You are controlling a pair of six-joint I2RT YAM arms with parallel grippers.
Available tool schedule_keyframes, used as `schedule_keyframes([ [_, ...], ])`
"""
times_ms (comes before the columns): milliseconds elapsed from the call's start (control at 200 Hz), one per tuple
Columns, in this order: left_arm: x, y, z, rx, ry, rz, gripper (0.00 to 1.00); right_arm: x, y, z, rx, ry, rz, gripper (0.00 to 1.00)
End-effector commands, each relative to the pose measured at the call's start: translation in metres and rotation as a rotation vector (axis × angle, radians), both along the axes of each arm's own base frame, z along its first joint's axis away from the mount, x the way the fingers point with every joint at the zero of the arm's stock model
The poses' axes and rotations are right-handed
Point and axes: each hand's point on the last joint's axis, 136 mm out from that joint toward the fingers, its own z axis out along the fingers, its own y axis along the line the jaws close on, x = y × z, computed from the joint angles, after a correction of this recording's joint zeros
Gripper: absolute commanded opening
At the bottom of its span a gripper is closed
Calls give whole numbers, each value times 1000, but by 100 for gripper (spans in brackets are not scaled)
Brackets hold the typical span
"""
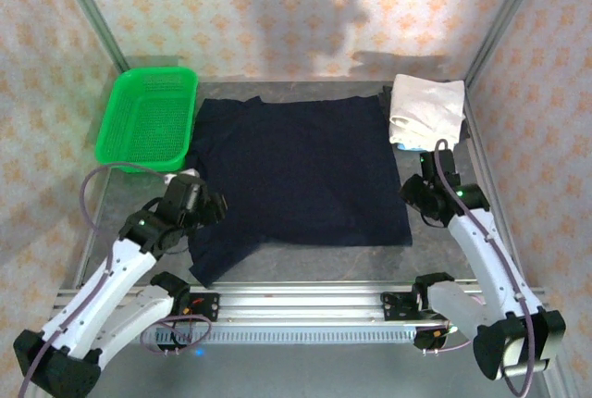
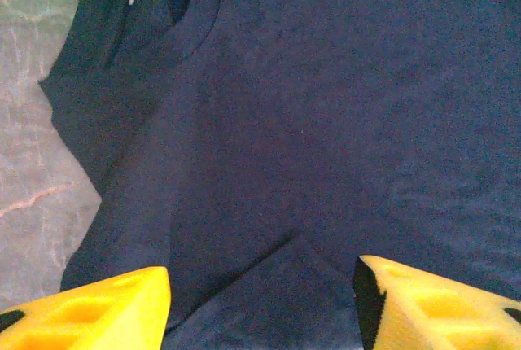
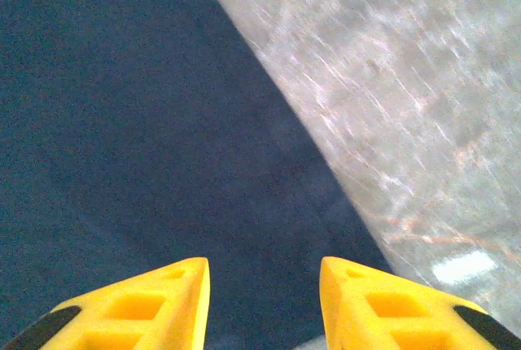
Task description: Fold and stack the t-shirts
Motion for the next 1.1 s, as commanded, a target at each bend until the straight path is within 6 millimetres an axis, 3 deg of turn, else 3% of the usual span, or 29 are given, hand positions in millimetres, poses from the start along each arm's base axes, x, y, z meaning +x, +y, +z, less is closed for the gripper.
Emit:
schedule_keyframes([
  [0,49,-7,16,84,-65,-8,64,41,27,20,82,-127,60,42],
  [105,98,-25,9,121,-13,-48,65,84,48,22,45,-109,133,43],
  [260,168,-31,-23,119,76,-35,64,166,53,19,-108,-71,172,44],
  [405,218,-21,-57,134,166,-5,60,245,58,-19,-182,25,196,39],
  [575,249,-14,-97,170,261,3,60,304,35,-60,-281,137,155,36],
  [671,261,-13,-109,189,288,-9,60,321,19,-83,-299,192,124,35],
  [811,275,-20,-122,185,311,-42,59,329,-10,-103,-314,241,58,32],
  [1096,294,-56,-132,165,312,-106,59,333,-48,-104,-317,229,-20,31],
])
